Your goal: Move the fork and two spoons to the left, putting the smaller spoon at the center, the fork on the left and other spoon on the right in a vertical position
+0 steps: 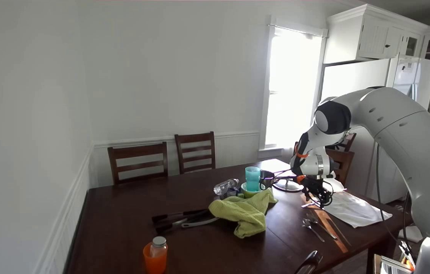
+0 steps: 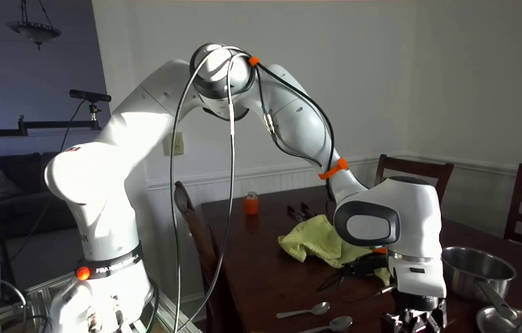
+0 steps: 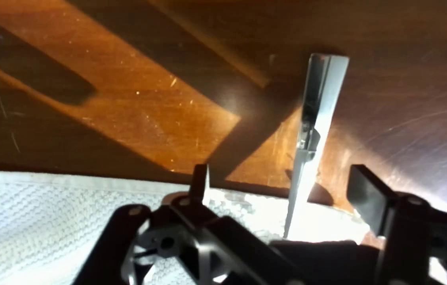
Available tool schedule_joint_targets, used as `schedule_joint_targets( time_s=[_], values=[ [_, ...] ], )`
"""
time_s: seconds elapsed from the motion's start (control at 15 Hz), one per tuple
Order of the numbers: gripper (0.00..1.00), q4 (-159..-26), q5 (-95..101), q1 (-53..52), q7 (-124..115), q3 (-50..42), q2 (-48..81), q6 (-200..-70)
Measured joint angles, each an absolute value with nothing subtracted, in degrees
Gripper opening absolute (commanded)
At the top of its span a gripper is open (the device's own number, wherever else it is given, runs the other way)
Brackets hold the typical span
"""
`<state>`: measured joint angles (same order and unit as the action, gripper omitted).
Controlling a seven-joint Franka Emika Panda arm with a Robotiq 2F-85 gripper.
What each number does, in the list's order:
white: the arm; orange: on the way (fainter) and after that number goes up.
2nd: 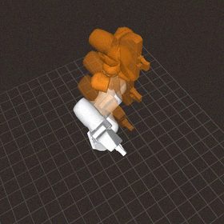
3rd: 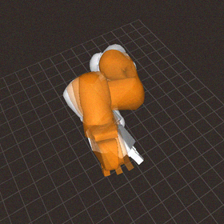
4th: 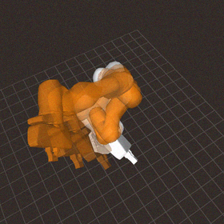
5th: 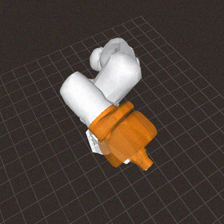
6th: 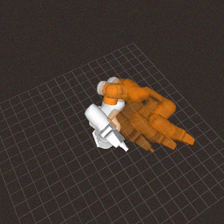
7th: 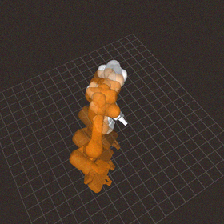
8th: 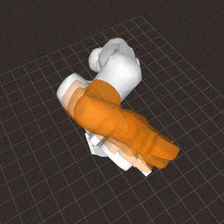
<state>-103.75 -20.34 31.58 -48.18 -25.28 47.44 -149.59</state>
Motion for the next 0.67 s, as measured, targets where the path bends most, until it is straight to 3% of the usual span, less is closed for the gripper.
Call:
schedule_joint_targets(
  time_s=[0.53,0.67],
  values=[
    [0.03,-99.6,-20.3,31.6,-58.5,-25.6,49.2,-144.8],
    [0.0,-99.3,-20.3,31.6,-58.9,-25.6,49.2,-144.0]
  ],
)
